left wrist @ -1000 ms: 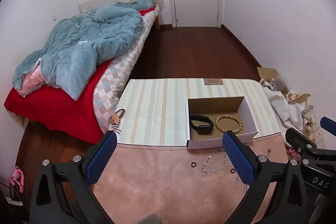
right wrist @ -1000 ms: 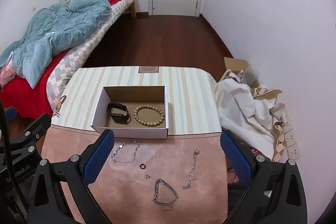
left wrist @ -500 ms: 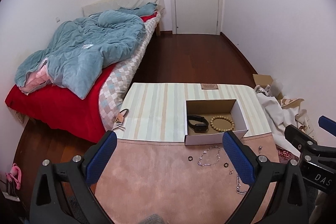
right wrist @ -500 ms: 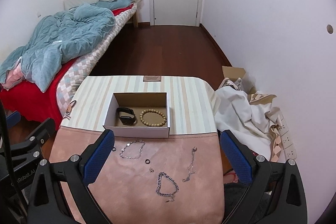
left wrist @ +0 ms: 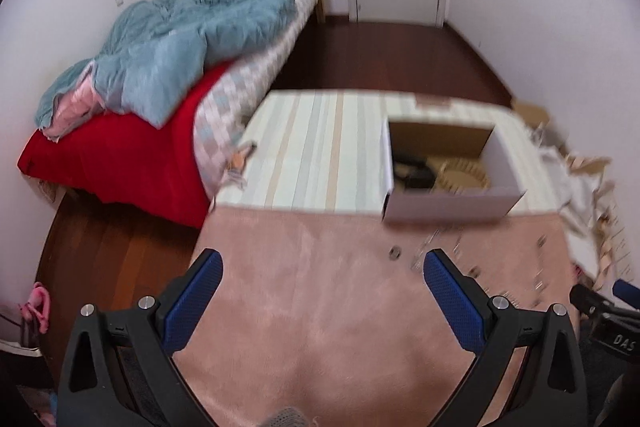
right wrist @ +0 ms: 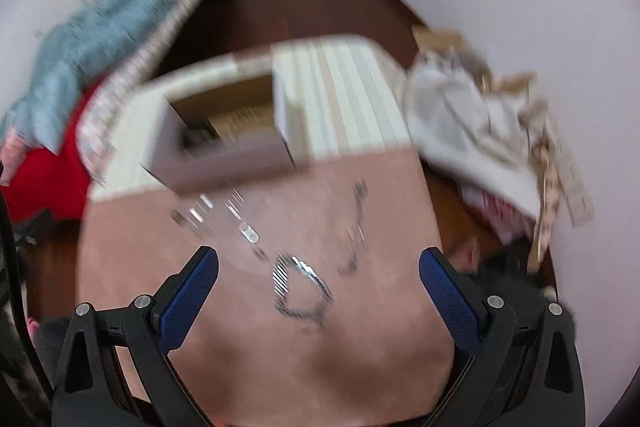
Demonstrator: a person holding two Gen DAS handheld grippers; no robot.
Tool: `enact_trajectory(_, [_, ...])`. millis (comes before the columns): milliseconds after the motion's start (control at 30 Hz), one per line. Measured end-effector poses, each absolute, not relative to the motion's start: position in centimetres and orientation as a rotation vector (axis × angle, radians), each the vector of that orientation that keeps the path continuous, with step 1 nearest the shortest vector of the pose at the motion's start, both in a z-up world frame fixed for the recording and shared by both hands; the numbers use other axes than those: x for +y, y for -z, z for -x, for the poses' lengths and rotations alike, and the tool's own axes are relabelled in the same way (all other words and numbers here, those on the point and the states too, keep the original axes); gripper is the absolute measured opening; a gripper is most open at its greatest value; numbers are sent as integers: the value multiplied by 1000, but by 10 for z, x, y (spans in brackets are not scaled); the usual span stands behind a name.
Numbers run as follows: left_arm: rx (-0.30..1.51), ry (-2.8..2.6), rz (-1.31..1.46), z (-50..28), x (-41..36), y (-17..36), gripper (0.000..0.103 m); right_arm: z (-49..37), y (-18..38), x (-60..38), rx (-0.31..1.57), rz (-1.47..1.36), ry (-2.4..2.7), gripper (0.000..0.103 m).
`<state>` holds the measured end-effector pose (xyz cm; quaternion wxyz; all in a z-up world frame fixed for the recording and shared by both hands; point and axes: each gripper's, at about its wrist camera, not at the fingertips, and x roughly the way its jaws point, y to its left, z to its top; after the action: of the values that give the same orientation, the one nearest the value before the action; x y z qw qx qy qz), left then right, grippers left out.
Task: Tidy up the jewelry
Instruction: 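Grasp the thin silver chain with the left tool while the right tool grasps the thick silver chain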
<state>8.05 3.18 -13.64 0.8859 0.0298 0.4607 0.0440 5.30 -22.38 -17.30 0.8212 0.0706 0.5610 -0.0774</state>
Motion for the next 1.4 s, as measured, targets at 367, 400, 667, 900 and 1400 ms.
enact_trajectory(367, [1119, -108, -131, -93, 30, 203, 103, -54, 264, -222, 1334, -139, 165, 61])
enact_trajectory(400, [1125, -104, -132, -95, 29, 205, 103, -54, 267, -220, 1337, -131, 167, 58])
enact_trajectory(667, [1183, -58, -104, -111, 18, 221, 103, -56, 259, -225, 1282, -120, 149, 8])
enact_trajectory(900, [1229, -1, -51, -126, 9, 235, 102, -59, 242, -244, 1222, -172, 166, 2])
enact_trajectory(1400, [1288, 122, -75, -169, -33, 268, 66, -66, 256, -255, 1238, -204, 171, 1])
